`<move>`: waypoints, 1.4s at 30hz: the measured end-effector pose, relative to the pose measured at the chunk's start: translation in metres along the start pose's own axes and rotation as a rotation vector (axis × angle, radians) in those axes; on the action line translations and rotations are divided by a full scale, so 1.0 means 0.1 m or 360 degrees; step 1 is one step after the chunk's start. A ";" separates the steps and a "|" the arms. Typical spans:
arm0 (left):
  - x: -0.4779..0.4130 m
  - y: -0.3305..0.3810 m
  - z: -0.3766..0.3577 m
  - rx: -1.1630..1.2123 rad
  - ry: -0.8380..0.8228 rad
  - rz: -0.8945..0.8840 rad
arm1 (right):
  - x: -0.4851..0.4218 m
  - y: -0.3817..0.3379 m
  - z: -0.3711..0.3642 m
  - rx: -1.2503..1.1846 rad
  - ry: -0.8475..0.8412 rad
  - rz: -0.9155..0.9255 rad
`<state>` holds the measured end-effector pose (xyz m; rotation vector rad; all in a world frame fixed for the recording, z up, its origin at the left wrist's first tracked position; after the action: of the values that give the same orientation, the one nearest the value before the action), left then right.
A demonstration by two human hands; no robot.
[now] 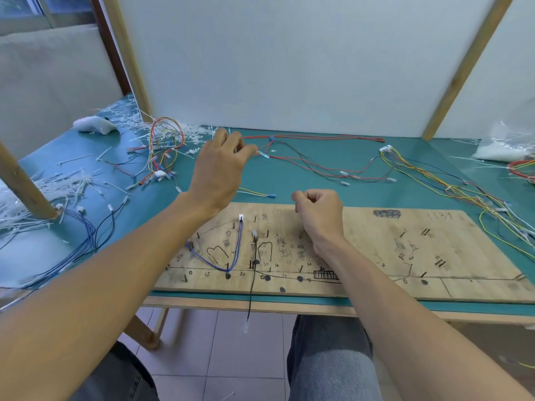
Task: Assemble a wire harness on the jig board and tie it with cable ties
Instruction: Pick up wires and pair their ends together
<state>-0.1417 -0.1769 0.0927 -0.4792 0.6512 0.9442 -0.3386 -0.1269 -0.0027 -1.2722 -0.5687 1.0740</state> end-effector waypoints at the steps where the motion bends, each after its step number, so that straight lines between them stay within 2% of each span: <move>1: -0.01 0.01 0.06 -0.0017 0.0041 -0.0012 | 0.00 0.00 0.00 0.0000 0.0000 -0.0002; 8: -0.08 -0.01 0.36 0.0063 0.0139 0.0022 | 0.00 -0.01 0.00 0.0004 -0.0010 -0.0009; 11: -0.14 -0.08 0.46 0.0450 0.0184 0.0062 | 0.01 -0.01 0.00 -0.0006 -0.0020 -0.0004; 14: -0.24 -0.25 0.63 0.0844 0.0315 0.0308 | 0.01 -0.01 0.01 -0.0001 -0.0020 -0.0003; 17: -0.35 -0.34 0.80 0.1198 0.0282 0.0451 | 0.00 0.00 0.00 0.0014 -0.0014 -0.0017; 20: -0.43 -0.37 0.90 0.1628 0.0075 0.0566 | 0.00 0.00 0.00 0.0020 -0.0019 -0.0021; 22: -0.39 -0.31 0.89 0.1842 -0.0239 0.0636 | 0.00 0.01 0.00 0.0025 -0.0018 -0.0023; 25: -0.18 -0.12 0.86 0.2021 -0.0657 0.0655 | 0.00 0.00 0.00 0.0024 -0.0008 -0.0031; 28: 0.08 0.00 0.82 0.2108 -0.0877 0.0726 | 0.00 0.01 0.00 0.0009 -0.0017 -0.0042; 35: 0.43 0.05 0.77 0.2074 -0.0995 0.0879 | 0.01 -0.03 0.02 -0.0046 -0.0015 -0.0013; 38: 0.56 0.06 0.77 0.2024 -0.1040 0.0907 | 0.11 -0.24 0.04 0.0101 -0.0048 0.0153; 40: 0.62 0.08 0.77 0.1995 -0.1053 0.0908 | 0.26 -0.52 -0.03 0.0103 -0.0259 0.0324; 42: 0.68 0.10 0.77 0.1982 -0.1062 0.0893 | 0.45 -0.82 -0.19 -0.0101 -0.0587 0.0436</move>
<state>-0.0988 -0.0830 0.0993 1.1324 0.6290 0.9438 -0.2774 -0.0913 0.0604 -1.2374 -0.7234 1.5479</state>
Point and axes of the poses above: each hand's wrist, its own x-axis away from the middle knuckle, its own z-axis out of the back of the hand, y = z × x, the point moved 8 cm from there along -x, towards the middle knuckle, and after that the axes turned 2 degrees about -x, right-handed, at the moved point
